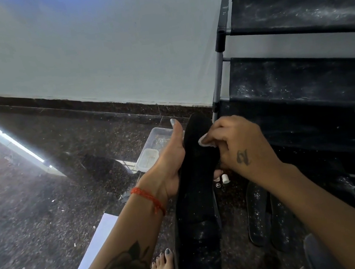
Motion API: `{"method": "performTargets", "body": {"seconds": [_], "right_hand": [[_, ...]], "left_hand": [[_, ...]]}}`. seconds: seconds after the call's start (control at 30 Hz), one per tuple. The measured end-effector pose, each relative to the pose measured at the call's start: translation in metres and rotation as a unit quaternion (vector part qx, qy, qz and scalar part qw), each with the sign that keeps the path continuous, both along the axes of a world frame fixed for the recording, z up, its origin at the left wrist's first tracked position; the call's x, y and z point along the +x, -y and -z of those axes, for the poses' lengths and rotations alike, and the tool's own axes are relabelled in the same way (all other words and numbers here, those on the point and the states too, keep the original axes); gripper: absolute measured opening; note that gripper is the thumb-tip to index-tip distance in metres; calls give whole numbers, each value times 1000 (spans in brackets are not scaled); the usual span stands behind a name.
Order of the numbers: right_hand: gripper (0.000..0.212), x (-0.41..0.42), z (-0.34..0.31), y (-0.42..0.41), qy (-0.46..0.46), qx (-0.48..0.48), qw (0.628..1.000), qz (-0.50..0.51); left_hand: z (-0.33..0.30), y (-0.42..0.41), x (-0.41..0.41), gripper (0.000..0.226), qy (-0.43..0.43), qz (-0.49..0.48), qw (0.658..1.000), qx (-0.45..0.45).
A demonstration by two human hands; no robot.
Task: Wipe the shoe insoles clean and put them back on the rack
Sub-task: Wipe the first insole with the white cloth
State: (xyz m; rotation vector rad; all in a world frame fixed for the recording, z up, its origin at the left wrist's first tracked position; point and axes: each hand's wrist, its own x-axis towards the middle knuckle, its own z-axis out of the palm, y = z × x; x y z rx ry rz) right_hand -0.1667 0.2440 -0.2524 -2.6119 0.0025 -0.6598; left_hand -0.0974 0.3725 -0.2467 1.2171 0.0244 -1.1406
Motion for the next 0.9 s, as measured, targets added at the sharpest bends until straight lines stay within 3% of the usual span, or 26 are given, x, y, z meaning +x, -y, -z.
{"method": "performTargets", "body": {"seconds": [0.1, 0.27, 0.4, 0.5, 0.67, 0.77, 0.9], "right_hand": [[22, 3, 3, -7, 18, 26, 999, -13], [34, -1, -4, -8, -86, 27, 987, -136], [23, 2, 0, 7, -27, 18, 999, -3], [19, 7, 5, 5, 34, 92, 992, 75], [22, 5, 7, -20, 45, 167, 985, 4], [18, 6, 4, -23, 92, 133, 987, -6], [31, 13, 4, -15, 113, 68, 990, 49]], "left_hand": [[-1, -1, 0, 86, -1, 8, 1000, 8], [1, -1, 2, 85, 32, -9, 999, -14], [-2, -2, 0, 86, -6, 30, 999, -27], [-4, -2, -4, 89, -14, 60, 998, -35], [0, -3, 0, 89, -11, 17, 1000, -13], [-2, -3, -3, 86, 8, 12, 1000, -12], [-4, 0, -9, 76, 13, 16, 1000, -5]]}}
